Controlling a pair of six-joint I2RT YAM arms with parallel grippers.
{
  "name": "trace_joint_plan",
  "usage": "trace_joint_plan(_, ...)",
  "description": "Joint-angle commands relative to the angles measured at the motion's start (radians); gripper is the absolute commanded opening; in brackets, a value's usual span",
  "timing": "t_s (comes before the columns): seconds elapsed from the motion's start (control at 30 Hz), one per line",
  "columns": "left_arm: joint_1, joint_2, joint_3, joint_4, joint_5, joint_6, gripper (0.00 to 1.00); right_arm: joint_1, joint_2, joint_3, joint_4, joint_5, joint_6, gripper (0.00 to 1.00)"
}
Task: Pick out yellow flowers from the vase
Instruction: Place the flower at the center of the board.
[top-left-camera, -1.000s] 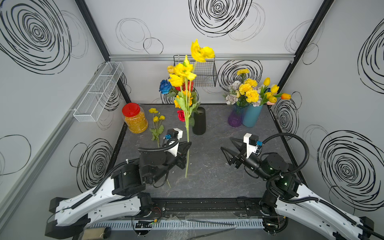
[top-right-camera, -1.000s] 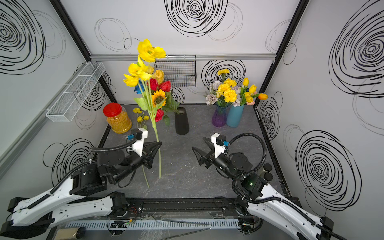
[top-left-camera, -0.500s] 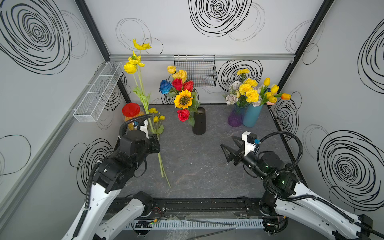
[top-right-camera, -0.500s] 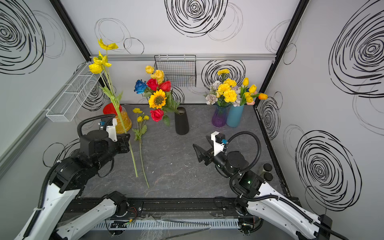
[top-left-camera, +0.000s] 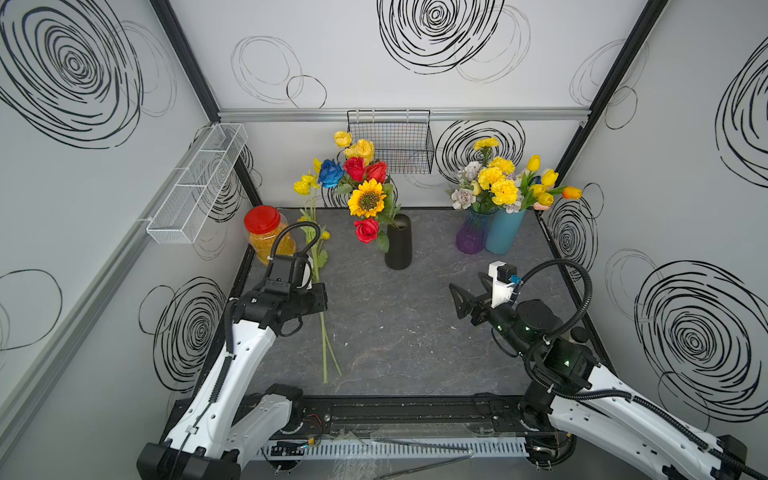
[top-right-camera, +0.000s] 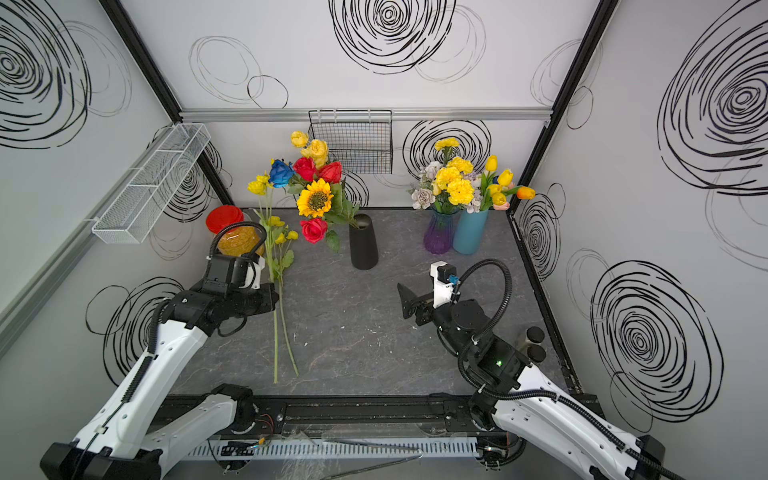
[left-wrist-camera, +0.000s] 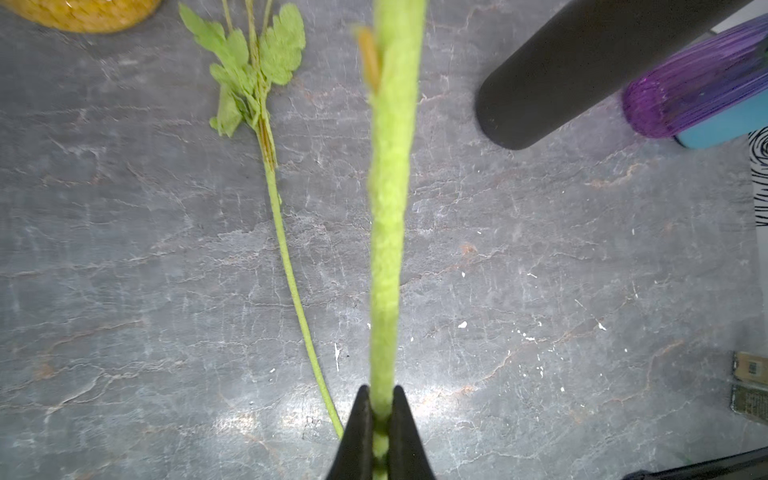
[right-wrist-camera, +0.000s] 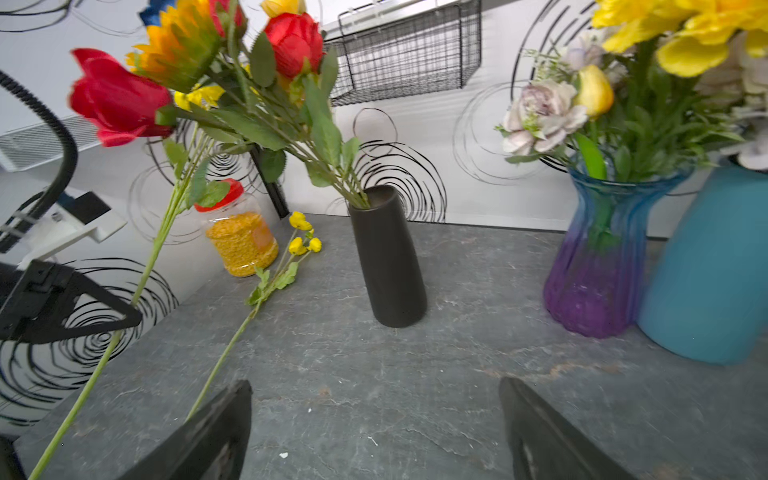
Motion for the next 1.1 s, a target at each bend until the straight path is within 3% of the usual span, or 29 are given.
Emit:
trace_joint_plan(0.0, 0.005, 0.033, -0.05, 0.12, 0.055, -0.025, 0.0, -0.044, -0.021, 0.001, -0.043, 0.023, 0.042, 0.96)
trace_joint_plan(0.47, -0.029, 0.315, -0.126, 0.383, 0.045, -0.104, 0.0, -0.144, -0.074, -0.054, -0.013, -0.051, 0.043, 1.0)
trace_joint_plan(0.83, -0.006, 0.539, -0.076, 0.376, 0.001, -0.051, 0.0, -0.153, -0.098, -0.063, -0.036, -0.054, 0.039, 1.0)
trace_joint_plan(1.07, 0.032, 0.597, -0.088, 0.362, -0.061, 0.011, 0.0, -0.163, -0.093, -0.067, -0.029, -0.046, 0.048, 1.0)
